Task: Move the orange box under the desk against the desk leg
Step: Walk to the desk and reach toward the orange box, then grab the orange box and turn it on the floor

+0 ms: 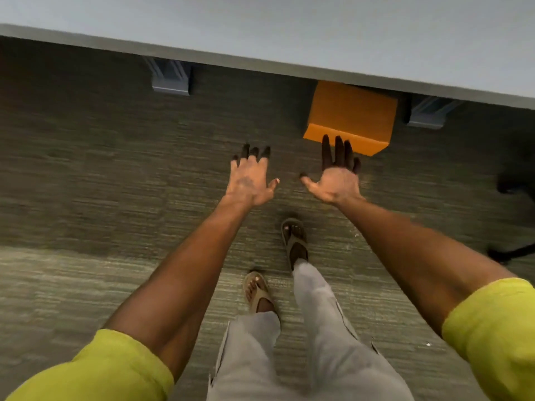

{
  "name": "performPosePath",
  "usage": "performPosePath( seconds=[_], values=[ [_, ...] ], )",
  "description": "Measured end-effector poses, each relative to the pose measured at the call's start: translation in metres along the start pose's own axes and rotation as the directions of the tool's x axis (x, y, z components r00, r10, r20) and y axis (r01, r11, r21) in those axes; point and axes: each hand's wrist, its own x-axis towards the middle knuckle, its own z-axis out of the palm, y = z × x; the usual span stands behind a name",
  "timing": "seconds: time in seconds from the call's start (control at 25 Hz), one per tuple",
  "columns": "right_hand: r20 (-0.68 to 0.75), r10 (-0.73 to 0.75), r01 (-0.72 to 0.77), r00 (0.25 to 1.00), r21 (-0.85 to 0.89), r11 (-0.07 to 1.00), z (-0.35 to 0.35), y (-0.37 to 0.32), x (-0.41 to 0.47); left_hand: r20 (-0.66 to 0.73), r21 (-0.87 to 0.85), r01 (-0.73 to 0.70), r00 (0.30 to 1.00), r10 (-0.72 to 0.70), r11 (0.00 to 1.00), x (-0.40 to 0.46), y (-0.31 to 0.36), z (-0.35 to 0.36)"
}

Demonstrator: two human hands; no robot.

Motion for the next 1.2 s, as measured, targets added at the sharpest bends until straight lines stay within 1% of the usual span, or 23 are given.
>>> performPosePath(
  seconds=[0.12,0.24,0.32,0.44,0.52,0.6,0.72,0.8,0.88,1.04,1.2],
  values=[
    [-0.002,-0.026,0.026,1.000,0.013,1.000,0.035,0.005,0.060,0.016,-0.028,-0.034,0.999,0.034,0.999,0.054,-0.016,0.029],
    [-0.044,-0.059,0.059,0.997,0.010,0.998,0.071,0.013,0.112,-0.069,-0.068,-0.076,0.995,0.072,0.995,0.112,-0.027,0.060],
    [-0.045,-0.060,0.059,0.997,-0.007,0.998,0.096,0.020,0.147,-0.106,-0.077,-0.105,0.990,0.097,0.991,0.150,-0.029,0.078],
    [-0.042,-0.044,0.042,0.998,-0.032,0.999,0.139,0.034,0.202,-0.127,-0.024,-0.103,0.987,0.100,0.994,0.206,-0.027,0.115],
    [-0.060,-0.036,0.033,0.998,-0.050,0.998,0.170,0.040,0.242,-0.122,-0.016,-0.091,0.989,0.089,0.996,0.246,-0.029,0.143],
    [-0.103,-0.046,0.040,0.994,-0.059,0.997,0.201,0.053,0.280,-0.152,0.017,-0.100,0.983,0.102,0.995,0.285,-0.029,0.175],
    [-0.180,-0.160,0.139,0.971,-0.125,0.982,0.242,0.073,0.331,-0.207,0.053,-0.113,0.971,0.122,0.992,0.339,-0.031,0.222],
    [-0.173,-0.223,0.184,0.959,-0.219,0.958,0.270,0.093,0.364,-0.246,0.076,-0.129,0.958,0.144,0.989,0.369,-0.032,0.256],
    [-0.130,-0.211,0.172,0.969,-0.258,0.951,0.294,0.112,0.396,-0.267,0.105,-0.155,0.947,0.178,0.982,0.394,-0.035,0.286],
    [-0.122,-0.122,0.091,0.985,-0.234,0.968,0.329,0.128,0.436,-0.277,0.145,-0.195,0.933,0.229,0.970,0.425,-0.046,0.325],
    [-0.201,-0.105,0.040,0.974,-0.302,0.952,0.343,0.136,0.463,-0.308,0.126,-0.226,0.917,0.254,0.966,0.438,-0.052,0.351]
  ],
)
